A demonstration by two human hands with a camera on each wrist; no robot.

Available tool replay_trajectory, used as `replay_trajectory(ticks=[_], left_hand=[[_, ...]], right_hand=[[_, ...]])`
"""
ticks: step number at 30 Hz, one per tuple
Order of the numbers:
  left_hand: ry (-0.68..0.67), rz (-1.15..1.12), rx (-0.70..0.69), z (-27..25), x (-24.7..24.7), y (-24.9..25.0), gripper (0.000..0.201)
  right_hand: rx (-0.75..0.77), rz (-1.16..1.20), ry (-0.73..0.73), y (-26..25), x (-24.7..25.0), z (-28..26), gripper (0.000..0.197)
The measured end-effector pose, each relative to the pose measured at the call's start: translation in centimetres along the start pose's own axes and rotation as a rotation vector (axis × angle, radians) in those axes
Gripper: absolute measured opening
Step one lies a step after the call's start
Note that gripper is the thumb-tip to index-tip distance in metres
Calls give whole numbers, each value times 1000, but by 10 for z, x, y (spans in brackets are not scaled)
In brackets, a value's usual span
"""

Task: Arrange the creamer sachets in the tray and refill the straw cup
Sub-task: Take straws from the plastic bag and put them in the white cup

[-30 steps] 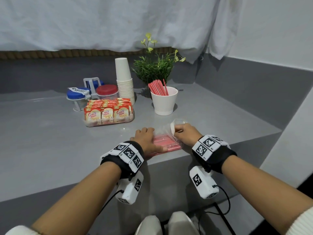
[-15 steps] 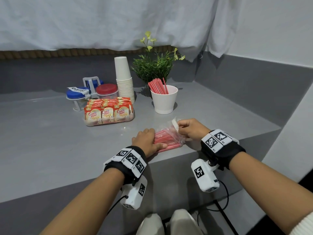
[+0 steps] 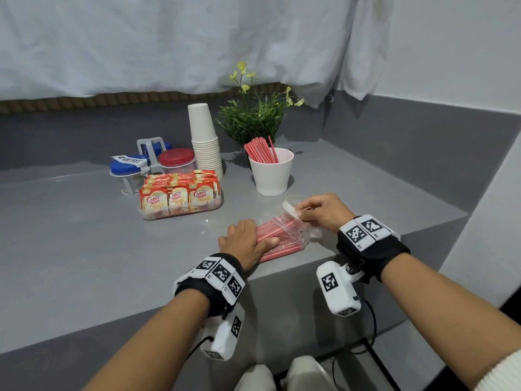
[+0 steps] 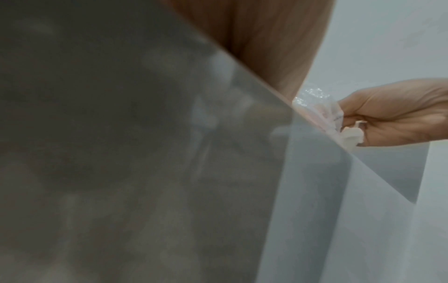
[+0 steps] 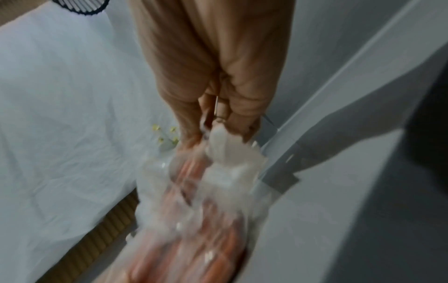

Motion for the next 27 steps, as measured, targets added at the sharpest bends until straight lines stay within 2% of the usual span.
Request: replay_trajectory(ticks=[4,8,12,17,20,24,27], left_hand=[[-13,-3,15,1,-2,0,52],[-34,-5,30,2,-2,1,50],[-38,-14,51,2,-3,1,50],[5,-108,48,2,2,0,57],[48,9,1,1,12,12,69],[57,137,-51,1,17,32,53],[44,106,-70,2,13,39,36]], right_hand=[[4,127,47,-3,20,2,14],[-70,310,-22,7,4,-6,11],[-143,290,-34,18,-10,-8,15],[-83,244,47,12,1,-1,22],[-32,91,46,2,5,5,25],[16,32,-1,-12,-1,7,26],[37,20,-13,-19,2,7,23]])
Point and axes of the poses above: each hand's wrist, its own z-axis towards the middle knuckle, its own x-axis out of the back of the hand, y = z × x, the point moved 10 cm from there along z, towards the middle knuckle, and after that the axes turned 2 degrees about -y, right-handed, at the moved point
